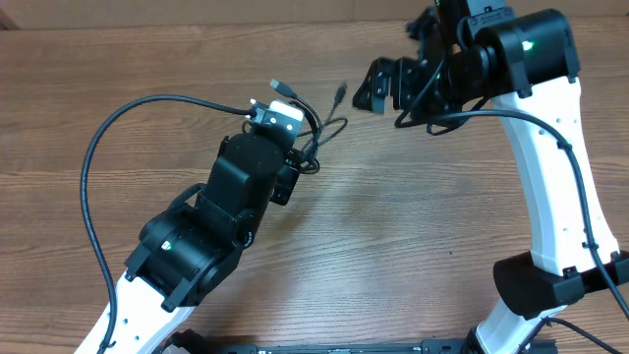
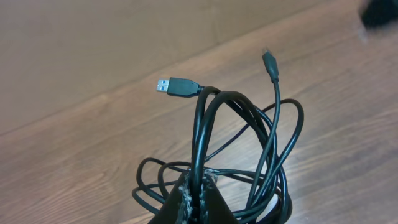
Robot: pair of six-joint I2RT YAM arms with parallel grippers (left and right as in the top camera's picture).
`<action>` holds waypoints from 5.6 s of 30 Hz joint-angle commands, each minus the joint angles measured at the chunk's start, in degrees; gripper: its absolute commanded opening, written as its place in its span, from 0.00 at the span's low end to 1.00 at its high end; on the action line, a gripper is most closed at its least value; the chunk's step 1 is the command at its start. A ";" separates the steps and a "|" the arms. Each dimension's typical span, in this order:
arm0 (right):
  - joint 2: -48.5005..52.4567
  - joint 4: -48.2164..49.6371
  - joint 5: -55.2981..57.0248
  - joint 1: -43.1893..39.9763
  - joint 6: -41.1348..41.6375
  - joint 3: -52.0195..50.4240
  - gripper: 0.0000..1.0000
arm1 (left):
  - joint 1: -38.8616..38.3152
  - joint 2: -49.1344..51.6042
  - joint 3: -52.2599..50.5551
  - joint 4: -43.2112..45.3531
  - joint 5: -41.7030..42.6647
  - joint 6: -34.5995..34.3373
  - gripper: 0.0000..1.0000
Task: Untangle cables
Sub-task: 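Lift the bundle with the left gripper toward the right gripper, then grasp the hanging cables with the right gripper beside the left gripper, then pull the right gripper away from the left to separate cables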
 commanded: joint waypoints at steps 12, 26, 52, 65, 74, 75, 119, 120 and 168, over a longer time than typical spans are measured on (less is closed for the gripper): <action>-0.63 1.01 -19.06 0.63 -45.86 -0.31 1.00 | 10.78 -1.14 8.87 -4.68 6.51 -24.37 0.04; -0.61 8.87 -23.17 7.45 -58.07 -0.31 1.00 | 17.88 -0.26 13.73 1.77 24.39 -38.32 0.04; -0.31 18.34 -30.29 8.04 -57.88 -5.97 0.82 | 17.88 1.22 23.10 1.62 27.12 -38.53 0.04; -0.31 24.00 -28.81 8.02 -53.48 -5.97 0.76 | 17.86 4.15 23.10 2.10 31.54 -41.51 0.04; -0.28 28.59 -22.21 7.98 -43.82 -5.99 0.83 | 17.86 4.09 23.37 5.25 34.40 -41.46 0.04; -0.28 28.96 -20.72 7.98 -42.32 -5.99 0.84 | 17.86 4.09 23.45 5.29 34.64 -41.46 0.04; -0.31 15.61 -33.20 4.28 -59.67 -5.97 0.70 | 17.90 3.06 24.24 1.90 28.83 -40.79 0.04; -0.31 15.74 -34.77 4.28 -60.57 -5.97 0.70 | 17.90 3.06 24.24 1.88 28.57 -41.42 0.04; -0.31 33.31 -25.05 -1.01 -22.60 -5.97 0.04 | 17.88 5.62 24.22 3.30 30.42 -48.30 0.04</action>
